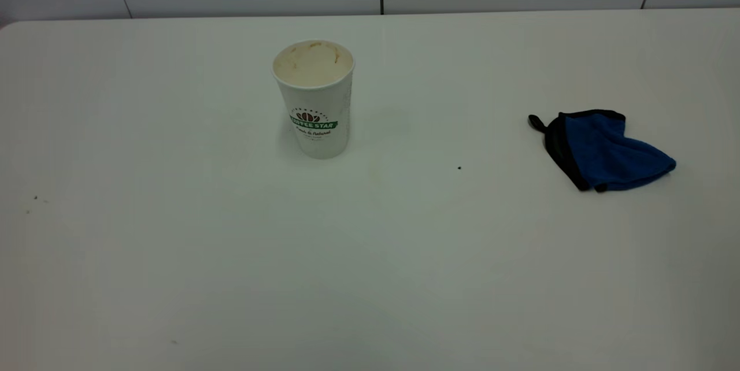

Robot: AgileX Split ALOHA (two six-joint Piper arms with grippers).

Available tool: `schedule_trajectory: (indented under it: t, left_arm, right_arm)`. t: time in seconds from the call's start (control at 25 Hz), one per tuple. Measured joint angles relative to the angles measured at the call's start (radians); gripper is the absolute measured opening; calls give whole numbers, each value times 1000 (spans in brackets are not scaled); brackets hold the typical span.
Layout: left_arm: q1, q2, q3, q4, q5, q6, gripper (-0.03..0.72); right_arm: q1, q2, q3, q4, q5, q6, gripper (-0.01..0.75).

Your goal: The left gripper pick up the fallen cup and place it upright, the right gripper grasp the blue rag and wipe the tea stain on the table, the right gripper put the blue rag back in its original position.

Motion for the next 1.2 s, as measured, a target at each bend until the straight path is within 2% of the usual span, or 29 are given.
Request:
schedule_trajectory:
  t: [0.16, 0.44, 1.2]
  left_arm:
    - [0, 0, 0, 0, 0, 0, 541]
    - [0, 0, 0, 0, 0, -1, 541]
    - [0, 0, 0, 0, 0, -2, 541]
  right_arm:
    - [-9, -2, 14, 2, -105, -1, 549]
    - [-17, -12, 39, 7, -84, -2, 549]
    - [-17, -257, 39, 10, -69, -3, 549]
